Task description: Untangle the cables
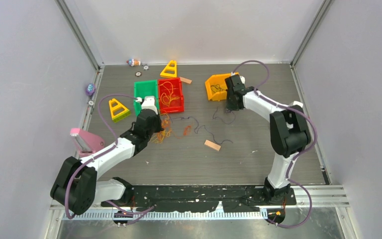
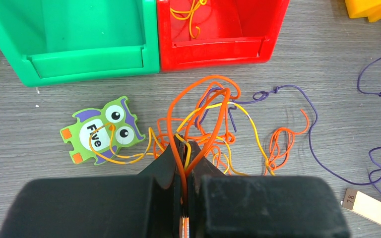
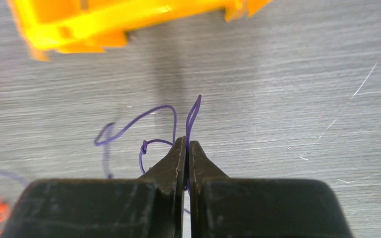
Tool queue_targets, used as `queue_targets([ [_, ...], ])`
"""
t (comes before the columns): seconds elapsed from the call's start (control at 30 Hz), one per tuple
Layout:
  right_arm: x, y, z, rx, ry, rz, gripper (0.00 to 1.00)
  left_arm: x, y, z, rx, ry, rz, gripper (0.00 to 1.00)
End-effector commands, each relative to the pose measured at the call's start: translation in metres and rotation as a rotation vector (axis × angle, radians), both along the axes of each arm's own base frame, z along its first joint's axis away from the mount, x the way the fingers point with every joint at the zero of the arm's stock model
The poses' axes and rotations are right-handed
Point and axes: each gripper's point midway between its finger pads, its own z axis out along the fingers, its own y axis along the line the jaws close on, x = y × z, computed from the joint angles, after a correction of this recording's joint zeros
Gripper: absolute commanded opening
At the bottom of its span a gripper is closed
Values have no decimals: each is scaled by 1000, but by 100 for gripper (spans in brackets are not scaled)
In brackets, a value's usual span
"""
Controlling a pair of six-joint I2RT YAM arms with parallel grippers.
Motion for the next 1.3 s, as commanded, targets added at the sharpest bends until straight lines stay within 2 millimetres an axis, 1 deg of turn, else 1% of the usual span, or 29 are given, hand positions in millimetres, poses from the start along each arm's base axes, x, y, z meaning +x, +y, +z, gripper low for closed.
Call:
queue_targets([
  [0.0,24,18,117,141,-230,67,5,10,-1,25,-21,-83,6,0],
  [0.03,23,20,124,154,-232,80,5,11,-1,25,-22,-84,7,0],
  [0.07,27,22,144,169,-269,87,5,11,-1,25,-22,-84,5,0],
  [0.1,25,23,151,175,-269,100,5,11,-2,25,-24,-84,3,0],
  [0.13,31,25,173,186,-310,105,5,11,-2,25,-25,-83,0,0],
  [0.17,31,24,179,181,-310,109,5,11,-3,25,-26,-83,-2,0],
  [0.2,38,24,200,189,-352,109,5,11,-3,25,-27,-82,-4,0],
  [0.23,40,22,207,184,-360,112,5,11,-3,25,-27,-82,-6,0],
  [0.27,48,21,224,189,-396,107,5,11,-4,25,-28,-82,-7,0],
  [0.37,62,15,250,176,-436,102,5,11,-4,26,-27,-83,-10,0],
  [0.43,75,12,277,169,-499,92,5,10,-4,26,-27,-86,-10,0],
  [0.47,81,11,273,153,-496,93,5,10,-4,26,-27,-87,-9,0],
  [0.5,86,10,282,147,-520,90,5,10,-4,26,-26,-87,-10,0],
  [0.53,93,10,274,129,-508,96,5,10,-4,26,-26,-88,-10,0],
  [0.57,99,9,280,122,-528,91,5,10,-4,27,-27,-90,-10,0],
  [0.73,134,11,247,67,-526,115,6,10,-4,27,-27,-93,-14,0],
  [0.77,139,12,233,58,-509,120,5,11,-4,27,-28,-93,-14,0],
  [0.8,146,13,231,51,-532,128,5,11,-4,27,-28,-95,-16,0],
  [0.83,148,14,212,41,-506,133,6,11,-5,27,-27,-94,-16,0],
  [0.87,153,15,209,36,-524,138,5,11,-5,27,-28,-96,-16,0],
  [0.9,154,14,191,26,-497,142,5,11,-5,27,-28,-95,-17,0],
  [0.93,157,14,186,18,-504,142,5,10,-5,27,-29,-95,-19,0],
  [0.97,159,14,168,6,-475,143,7,11,-5,28,-30,-96,-19,0],
  [1.03,162,12,147,-15,-441,135,22,10,-5,27,-28,-96,-20,0],
  [1.07,165,11,137,-26,-418,128,47,10,-5,26,-26,-94,-20,0],
  [1.1,165,11,133,-25,-405,123,60,10,-5,26,-25,-94,-19,0],
  [1.13,164,10,128,-28,-384,119,78,11,-5,26,-25,-95,-19,0],
  [1.2,159,11,129,-16,-371,117,89,10,-4,26,-24,-95,-19,0],
  [1.27,152,13,139,5,-385,128,93,11,-5,26,-25,-94,-22,0],
])
